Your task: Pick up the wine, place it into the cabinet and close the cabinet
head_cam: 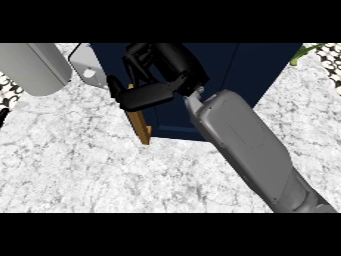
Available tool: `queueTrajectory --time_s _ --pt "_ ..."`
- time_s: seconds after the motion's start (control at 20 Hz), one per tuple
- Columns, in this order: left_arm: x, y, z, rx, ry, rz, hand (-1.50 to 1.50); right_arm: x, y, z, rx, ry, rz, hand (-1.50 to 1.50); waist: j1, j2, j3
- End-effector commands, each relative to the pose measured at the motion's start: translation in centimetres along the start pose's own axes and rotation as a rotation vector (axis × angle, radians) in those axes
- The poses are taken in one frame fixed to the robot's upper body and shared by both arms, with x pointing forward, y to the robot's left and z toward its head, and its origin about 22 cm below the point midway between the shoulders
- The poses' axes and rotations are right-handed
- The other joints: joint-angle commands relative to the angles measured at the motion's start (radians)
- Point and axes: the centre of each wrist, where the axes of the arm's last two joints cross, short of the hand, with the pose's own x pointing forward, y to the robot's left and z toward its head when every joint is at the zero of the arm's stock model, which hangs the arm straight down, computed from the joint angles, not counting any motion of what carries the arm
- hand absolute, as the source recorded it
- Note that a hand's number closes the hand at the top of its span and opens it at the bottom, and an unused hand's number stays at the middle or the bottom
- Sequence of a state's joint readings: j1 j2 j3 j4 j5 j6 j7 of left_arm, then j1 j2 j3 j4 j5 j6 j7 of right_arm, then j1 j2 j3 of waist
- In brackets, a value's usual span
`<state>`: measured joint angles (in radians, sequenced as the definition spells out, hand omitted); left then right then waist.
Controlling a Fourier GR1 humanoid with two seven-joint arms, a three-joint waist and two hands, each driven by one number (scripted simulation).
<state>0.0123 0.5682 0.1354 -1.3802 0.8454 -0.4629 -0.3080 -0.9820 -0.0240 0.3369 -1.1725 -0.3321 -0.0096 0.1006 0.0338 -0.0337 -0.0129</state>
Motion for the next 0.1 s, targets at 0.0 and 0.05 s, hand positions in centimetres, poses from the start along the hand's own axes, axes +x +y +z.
queueTrajectory --time_s 0.0,0.05 --pt "-0.3 0.0 -0.1 -0.014 -0.005 0.015 -1.50 -1.4 -5.6 0.7 -0.206 0.093 0.034 1.50 -0.019 0.042 0.012" --pt "0.0 -0.1 0.2 -0.019 -0.001 -0.003 -1.50 -3.0 -5.0 1.1 -0.187 0.092 0.027 1.50 -0.008 0.042 0.013"
